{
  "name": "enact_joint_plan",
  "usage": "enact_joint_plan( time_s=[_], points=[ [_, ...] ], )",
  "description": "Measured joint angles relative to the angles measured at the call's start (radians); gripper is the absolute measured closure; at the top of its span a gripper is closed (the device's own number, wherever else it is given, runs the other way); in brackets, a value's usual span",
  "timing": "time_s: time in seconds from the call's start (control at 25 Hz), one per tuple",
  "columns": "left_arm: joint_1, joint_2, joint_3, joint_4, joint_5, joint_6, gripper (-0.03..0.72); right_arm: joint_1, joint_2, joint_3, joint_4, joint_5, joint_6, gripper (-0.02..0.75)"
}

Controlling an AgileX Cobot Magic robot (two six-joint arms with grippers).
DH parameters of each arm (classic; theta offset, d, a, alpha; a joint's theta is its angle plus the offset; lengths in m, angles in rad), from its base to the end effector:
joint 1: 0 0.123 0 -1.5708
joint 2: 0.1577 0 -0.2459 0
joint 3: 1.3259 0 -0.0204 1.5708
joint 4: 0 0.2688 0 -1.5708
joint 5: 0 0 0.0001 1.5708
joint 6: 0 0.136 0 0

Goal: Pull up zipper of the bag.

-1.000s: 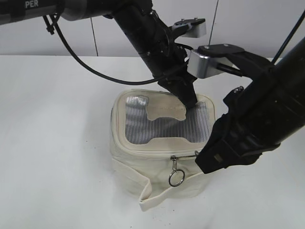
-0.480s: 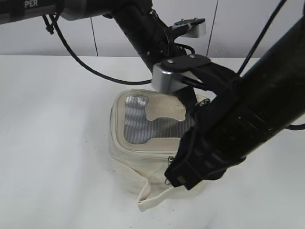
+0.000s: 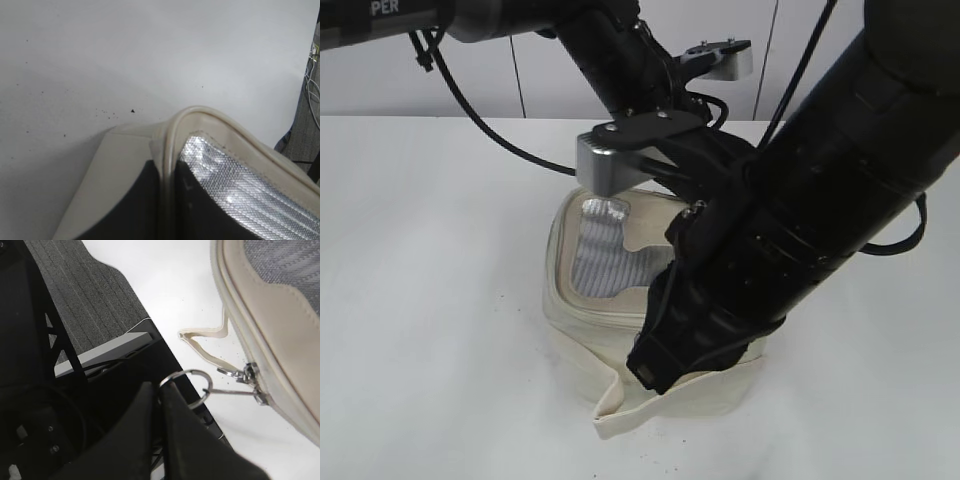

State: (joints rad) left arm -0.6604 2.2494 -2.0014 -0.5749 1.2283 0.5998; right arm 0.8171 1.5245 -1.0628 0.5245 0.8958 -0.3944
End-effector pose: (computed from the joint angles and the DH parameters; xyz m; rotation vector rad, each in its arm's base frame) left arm 0.3354 -0.3488 0.1515 1.5137 2.4343 -0.8295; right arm 0.1873 0.2773 0.1714 -1.2960 2.5477 0.7406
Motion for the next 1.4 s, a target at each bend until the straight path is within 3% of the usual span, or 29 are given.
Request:
enact_joint_plan(
  time_s=[0.12, 0.24, 0.36, 0.44, 0.56, 0.8, 0.92, 1.16, 1.4],
  points=[
    [0.000, 0.000, 0.000, 0.000, -0.004, 0.000, 0.644, 0.003, 0.000, -0.001, -0.013, 0.007, 0.039, 0.638],
    [0.000, 0.000, 0.000, 0.005, -0.013, -0.003, 0.626, 0.003, -0.006, -0.006, -0.033, 0.019, 0.129, 0.428],
    [0.002, -0.002, -0.002, 0.006, -0.022, -0.004, 0.521, -0.013, -0.036, -0.009, -0.124, 0.026, 0.230, 0.212],
    [0.004, -0.013, -0.002, 0.014, -0.032, -0.006, 0.422, -0.038, -0.070, -0.009, -0.194, 0.029, 0.286, 0.154],
    [0.010, -0.049, -0.002, 0.024, -0.040, -0.007, 0.342, -0.107, -0.114, -0.010, -0.244, 0.032, 0.319, 0.129],
    [0.028, -0.155, -0.005, 0.054, -0.041, -0.067, 0.319, -0.282, -0.137, -0.011, -0.293, 0.033, 0.327, 0.129],
    [0.048, -0.204, -0.005, 0.165, -0.031, -0.167, 0.319, -0.373, -0.137, -0.011, -0.329, 0.033, 0.334, 0.130],
    [0.082, -0.279, -0.005, 0.502, -0.011, -0.398, 0.318, -0.543, -0.137, -0.011, -0.411, 0.033, 0.370, 0.142],
    [0.110, -0.386, 0.001, 0.655, -0.006, -0.543, 0.320, -0.646, -0.152, -0.011, -0.479, 0.076, 0.405, 0.143]
  ],
)
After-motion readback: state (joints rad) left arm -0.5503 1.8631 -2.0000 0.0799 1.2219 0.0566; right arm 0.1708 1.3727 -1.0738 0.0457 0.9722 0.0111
